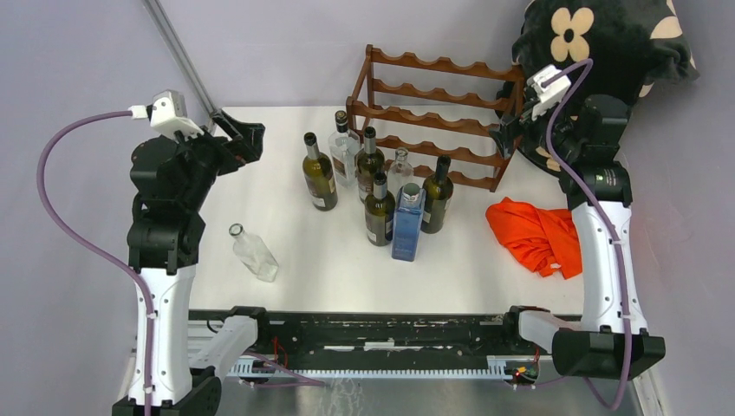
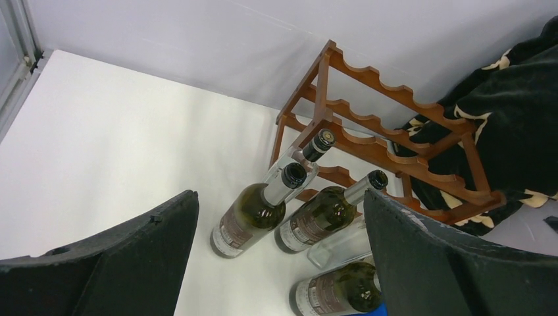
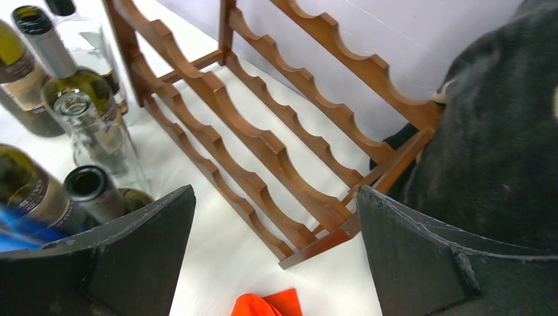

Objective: Put the wine bottle on the wine rack
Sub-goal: Pick up the wine bottle from the center of the board.

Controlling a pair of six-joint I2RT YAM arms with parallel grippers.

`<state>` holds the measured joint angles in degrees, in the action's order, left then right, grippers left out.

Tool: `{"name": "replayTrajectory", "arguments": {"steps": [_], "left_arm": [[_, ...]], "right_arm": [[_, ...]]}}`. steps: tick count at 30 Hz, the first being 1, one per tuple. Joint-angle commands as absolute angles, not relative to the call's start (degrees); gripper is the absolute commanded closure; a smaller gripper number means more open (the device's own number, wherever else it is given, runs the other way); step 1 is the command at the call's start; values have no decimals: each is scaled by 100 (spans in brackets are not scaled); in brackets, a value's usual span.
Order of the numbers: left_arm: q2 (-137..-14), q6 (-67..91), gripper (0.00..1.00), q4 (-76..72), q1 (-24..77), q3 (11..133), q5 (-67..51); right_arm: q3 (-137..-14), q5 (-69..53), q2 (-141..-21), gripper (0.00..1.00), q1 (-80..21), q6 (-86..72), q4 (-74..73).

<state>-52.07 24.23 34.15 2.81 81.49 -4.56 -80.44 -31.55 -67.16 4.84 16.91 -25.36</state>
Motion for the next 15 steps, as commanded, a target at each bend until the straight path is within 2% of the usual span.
{"name": "replayTrajectory", "arguments": {"steps": [1,8,15], "left_arm": [[-4990,2895,0,3164,178,8063,-624],[-4854,3047,0,3202,134,8023,-848],[-5010,3310,1,2938,121,8078,-1077]], "right_arm": [[-7680,-3837,-6275,2,522,2061,-2212],[-6941,-4179,-5730,2,533,2235,-1880],[-6758,-4397,-5483,2,539,2446,-1881]]}}
